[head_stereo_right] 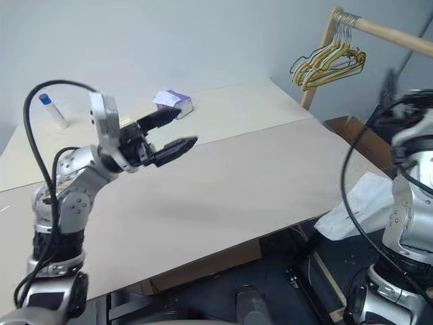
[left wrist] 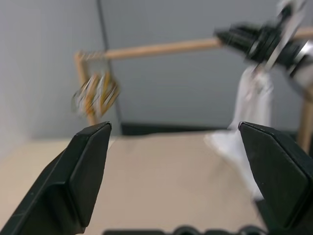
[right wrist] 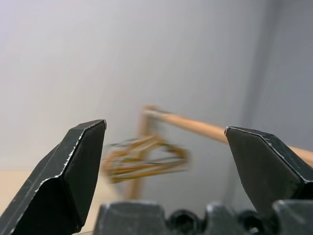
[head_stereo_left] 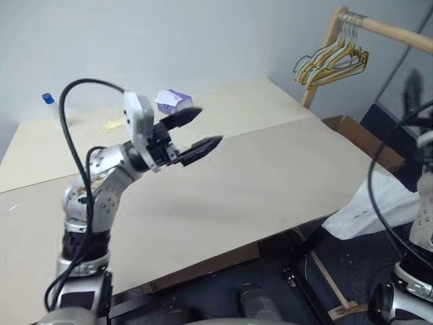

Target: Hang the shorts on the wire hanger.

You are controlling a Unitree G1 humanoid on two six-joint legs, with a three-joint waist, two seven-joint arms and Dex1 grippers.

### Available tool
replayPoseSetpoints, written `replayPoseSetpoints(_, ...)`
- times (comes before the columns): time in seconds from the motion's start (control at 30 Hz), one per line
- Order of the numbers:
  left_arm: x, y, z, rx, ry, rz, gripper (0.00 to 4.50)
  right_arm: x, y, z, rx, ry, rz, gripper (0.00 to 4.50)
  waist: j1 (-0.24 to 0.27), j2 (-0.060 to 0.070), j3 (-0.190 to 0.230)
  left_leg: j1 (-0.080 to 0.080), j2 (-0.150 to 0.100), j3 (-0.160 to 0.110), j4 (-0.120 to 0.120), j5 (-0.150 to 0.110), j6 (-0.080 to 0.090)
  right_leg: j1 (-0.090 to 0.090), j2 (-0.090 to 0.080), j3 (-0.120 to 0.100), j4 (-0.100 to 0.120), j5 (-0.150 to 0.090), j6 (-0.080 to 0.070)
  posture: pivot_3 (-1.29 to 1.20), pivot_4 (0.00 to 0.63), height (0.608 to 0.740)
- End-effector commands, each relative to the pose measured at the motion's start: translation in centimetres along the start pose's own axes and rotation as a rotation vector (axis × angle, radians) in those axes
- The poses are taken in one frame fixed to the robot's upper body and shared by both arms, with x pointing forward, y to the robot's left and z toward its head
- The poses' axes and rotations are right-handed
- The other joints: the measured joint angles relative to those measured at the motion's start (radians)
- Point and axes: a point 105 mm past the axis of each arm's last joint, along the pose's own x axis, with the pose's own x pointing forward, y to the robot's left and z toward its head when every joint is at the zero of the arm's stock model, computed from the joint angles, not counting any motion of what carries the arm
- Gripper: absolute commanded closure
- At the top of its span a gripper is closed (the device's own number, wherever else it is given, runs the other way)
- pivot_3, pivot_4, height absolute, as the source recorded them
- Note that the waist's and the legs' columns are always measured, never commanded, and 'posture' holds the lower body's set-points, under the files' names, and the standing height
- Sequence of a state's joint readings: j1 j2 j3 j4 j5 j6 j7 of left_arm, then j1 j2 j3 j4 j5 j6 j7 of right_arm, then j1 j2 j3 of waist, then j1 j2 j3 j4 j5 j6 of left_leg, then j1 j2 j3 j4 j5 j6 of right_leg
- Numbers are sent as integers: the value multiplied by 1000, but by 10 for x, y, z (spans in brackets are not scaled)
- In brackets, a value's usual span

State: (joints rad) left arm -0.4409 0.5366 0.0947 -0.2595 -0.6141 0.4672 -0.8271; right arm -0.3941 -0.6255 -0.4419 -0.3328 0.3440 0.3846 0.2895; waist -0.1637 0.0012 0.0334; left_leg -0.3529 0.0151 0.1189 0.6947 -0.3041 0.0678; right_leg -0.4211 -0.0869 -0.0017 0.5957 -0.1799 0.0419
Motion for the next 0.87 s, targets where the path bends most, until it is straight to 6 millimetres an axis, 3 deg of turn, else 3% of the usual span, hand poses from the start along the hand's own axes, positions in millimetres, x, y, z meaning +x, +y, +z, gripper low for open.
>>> replayPoseSetpoints(0.03, -13, -2, 3, 84, 24, 16, 0, 1, 41, -5, 29, 14, 302, 19, 14, -1, 0, 0, 0, 0, 0, 0, 0, 0, 0, 0, 0, 1, -2, -53, 0, 740)
replayPoseSetpoints(0.2, -27, -12, -5, 111, 83, 33, 0, -4, 88, -31, -51, 134, 640, 19, 66, -3, 1, -1, -1, 2, 0, -1, 2, -2, -3, 0, -1, 3, -5, 20, 0, 740)
replayPoseSetpoints(0.37, -42, -19, -13, 124, 149, 49, 0, -10, 121, -33, -5, 145, 877, 19, 120, -4, 2, -2, -1, 2, -1, -1, 1, -3, -3, -3, -1, 1, -10, 42, 11, 740)
replayPoseSetpoints(0.6, -50, -21, -14, 164, 165, 99, 0, -10, 137, -33, 12, 136, 982, 19, 174, -6, 2, -4, -1, 0, -1, 0, -1, -3, -4, -7, -1, -1, -15, 126, 0, 740)
replayPoseSetpoints(0.87, -57, -18, -10, 159, 158, 129, 0, -16, 153, -32, 0, 122, 1000, 19, 199, -6, 2, -6, 0, -1, -1, 1, -2, -4, -4, -10, -1, -1, -15, 140, 0, 740)
